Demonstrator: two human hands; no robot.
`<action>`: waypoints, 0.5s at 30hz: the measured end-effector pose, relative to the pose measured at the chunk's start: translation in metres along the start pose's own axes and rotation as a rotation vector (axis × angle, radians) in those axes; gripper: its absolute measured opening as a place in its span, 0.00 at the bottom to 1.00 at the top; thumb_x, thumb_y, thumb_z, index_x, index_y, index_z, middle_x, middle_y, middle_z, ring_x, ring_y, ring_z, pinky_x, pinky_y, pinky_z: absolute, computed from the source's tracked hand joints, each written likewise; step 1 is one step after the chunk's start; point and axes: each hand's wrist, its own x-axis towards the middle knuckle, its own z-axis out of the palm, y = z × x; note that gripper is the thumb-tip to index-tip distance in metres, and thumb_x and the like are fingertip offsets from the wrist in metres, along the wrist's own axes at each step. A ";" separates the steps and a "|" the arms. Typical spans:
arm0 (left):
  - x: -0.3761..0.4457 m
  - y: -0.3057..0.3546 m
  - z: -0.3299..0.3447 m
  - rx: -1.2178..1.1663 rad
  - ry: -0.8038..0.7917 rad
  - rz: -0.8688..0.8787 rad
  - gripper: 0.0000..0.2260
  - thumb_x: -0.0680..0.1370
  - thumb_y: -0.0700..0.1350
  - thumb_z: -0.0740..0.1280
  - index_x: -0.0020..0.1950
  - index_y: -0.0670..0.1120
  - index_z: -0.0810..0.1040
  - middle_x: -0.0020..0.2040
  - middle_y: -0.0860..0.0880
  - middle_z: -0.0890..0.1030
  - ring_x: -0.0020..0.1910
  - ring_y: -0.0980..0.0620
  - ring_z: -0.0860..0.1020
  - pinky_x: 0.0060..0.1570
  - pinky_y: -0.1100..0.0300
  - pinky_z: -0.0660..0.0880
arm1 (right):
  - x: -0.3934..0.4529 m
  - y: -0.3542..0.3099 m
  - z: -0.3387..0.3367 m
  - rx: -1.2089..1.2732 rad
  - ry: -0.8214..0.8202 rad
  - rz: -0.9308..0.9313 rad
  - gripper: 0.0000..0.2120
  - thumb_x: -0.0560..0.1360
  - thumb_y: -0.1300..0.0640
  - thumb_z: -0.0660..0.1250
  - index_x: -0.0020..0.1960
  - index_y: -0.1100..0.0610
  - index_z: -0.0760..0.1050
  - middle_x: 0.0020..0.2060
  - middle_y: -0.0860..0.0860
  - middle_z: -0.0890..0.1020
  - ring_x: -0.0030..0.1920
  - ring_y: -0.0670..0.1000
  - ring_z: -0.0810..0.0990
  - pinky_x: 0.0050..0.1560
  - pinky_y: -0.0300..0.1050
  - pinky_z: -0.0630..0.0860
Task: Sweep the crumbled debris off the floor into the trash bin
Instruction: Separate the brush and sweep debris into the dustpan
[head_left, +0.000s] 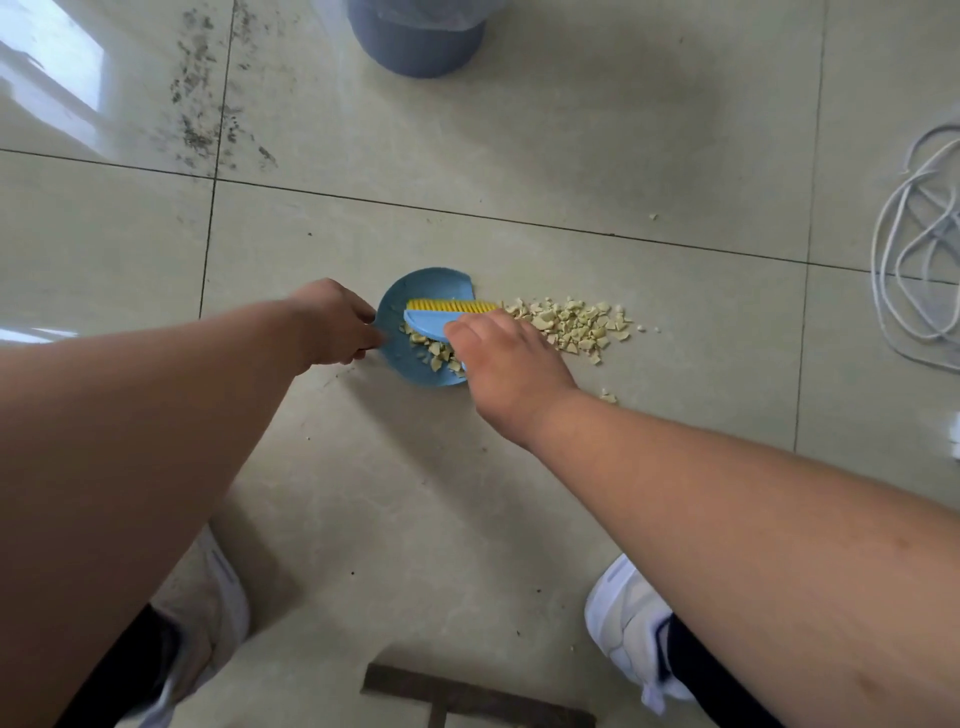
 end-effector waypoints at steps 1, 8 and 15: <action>-0.001 -0.002 -0.001 -0.020 -0.007 -0.006 0.07 0.78 0.45 0.75 0.43 0.44 0.88 0.34 0.46 0.83 0.33 0.48 0.77 0.38 0.59 0.73 | 0.003 0.000 -0.002 0.007 0.011 0.000 0.19 0.79 0.62 0.58 0.69 0.55 0.71 0.66 0.54 0.76 0.65 0.58 0.72 0.66 0.54 0.68; -0.009 0.003 -0.016 -0.146 -0.039 -0.012 0.11 0.80 0.48 0.75 0.42 0.41 0.85 0.36 0.45 0.82 0.34 0.48 0.75 0.39 0.56 0.73 | 0.017 0.015 -0.039 0.050 0.065 -0.021 0.14 0.82 0.57 0.61 0.66 0.55 0.76 0.61 0.54 0.80 0.61 0.58 0.74 0.62 0.52 0.72; -0.036 0.030 -0.036 -0.182 -0.006 0.022 0.12 0.80 0.49 0.74 0.43 0.42 0.86 0.37 0.44 0.82 0.37 0.47 0.74 0.40 0.54 0.73 | 0.014 0.021 -0.097 0.226 0.127 0.086 0.11 0.80 0.53 0.66 0.60 0.51 0.82 0.52 0.52 0.85 0.54 0.57 0.80 0.57 0.52 0.77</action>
